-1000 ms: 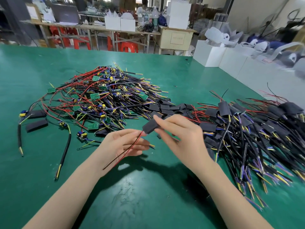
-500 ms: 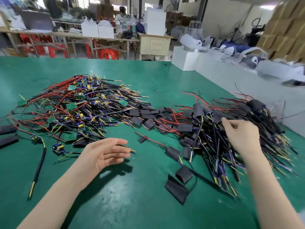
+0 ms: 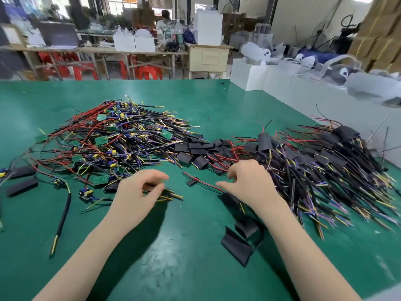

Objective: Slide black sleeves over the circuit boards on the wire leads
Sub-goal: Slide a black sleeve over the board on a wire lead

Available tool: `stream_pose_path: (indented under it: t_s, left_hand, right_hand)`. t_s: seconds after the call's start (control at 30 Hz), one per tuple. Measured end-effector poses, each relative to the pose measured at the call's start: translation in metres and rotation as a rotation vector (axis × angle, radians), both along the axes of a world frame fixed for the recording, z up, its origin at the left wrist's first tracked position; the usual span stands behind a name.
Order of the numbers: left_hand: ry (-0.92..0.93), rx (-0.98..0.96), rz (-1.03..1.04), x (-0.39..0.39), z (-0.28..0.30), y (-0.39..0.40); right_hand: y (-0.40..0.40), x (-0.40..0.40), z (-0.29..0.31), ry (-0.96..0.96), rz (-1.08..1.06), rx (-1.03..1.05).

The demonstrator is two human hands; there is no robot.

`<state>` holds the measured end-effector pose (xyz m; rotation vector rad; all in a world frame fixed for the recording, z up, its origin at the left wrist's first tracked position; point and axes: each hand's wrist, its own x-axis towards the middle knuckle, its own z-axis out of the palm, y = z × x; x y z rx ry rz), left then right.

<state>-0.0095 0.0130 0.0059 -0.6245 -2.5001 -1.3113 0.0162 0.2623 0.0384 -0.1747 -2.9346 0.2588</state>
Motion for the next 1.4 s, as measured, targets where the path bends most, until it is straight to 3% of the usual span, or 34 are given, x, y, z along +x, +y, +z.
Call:
stream_pose_path:
  t_s: [0.1, 0.17, 0.43, 0.6, 0.7, 0.97, 1.13, 1.3, 1.4]
  left_hand:
    - [0.297, -0.43, 0.211, -0.021, 0.001, -0.024]
    - [0.285, -0.583, 0.34, -0.03, -0.003, -0.038]
    - [0.314, -0.462, 0.403, -0.031, -0.013, -0.056]
    - [0.339, -0.353, 0.416, -0.026, -0.011, -0.053]
    - [0.335, -0.432, 0.392, -0.022, -0.007, -0.053]
    - [0.315, -0.623, 0.234, -0.013, -0.007, -0.054]
    - [0.324, -0.588, 0.207, -0.018, -0.007, -0.055]
    - [0.258, -0.546, 0.208, -0.016, -0.013, -0.055]
    - [0.254, -0.555, 0.244, -0.016, -0.018, -0.051]
  right_hand:
    - [0.002, 0.005, -0.008, -0.067, -0.096, 0.067]
    - [0.007, 0.007, -0.011, -0.072, -0.069, 0.011]
    - [0.021, 0.009, -0.011, -0.064, 0.149, -0.279]
    - [0.01, 0.007, -0.018, 0.061, 0.135, -0.244]
    - [0.01, 0.009, -0.017, 0.003, 0.184, -0.291]
    - [0.008, 0.008, -0.017, 0.006, 0.181, -0.192]
    - [0.007, 0.008, -0.021, 0.024, 0.072, -0.124]
    - [0.004, 0.009, -0.017, 0.161, -0.186, 0.189]
    - [-0.001, 0.01, -0.019, 0.179, -0.187, 0.173]
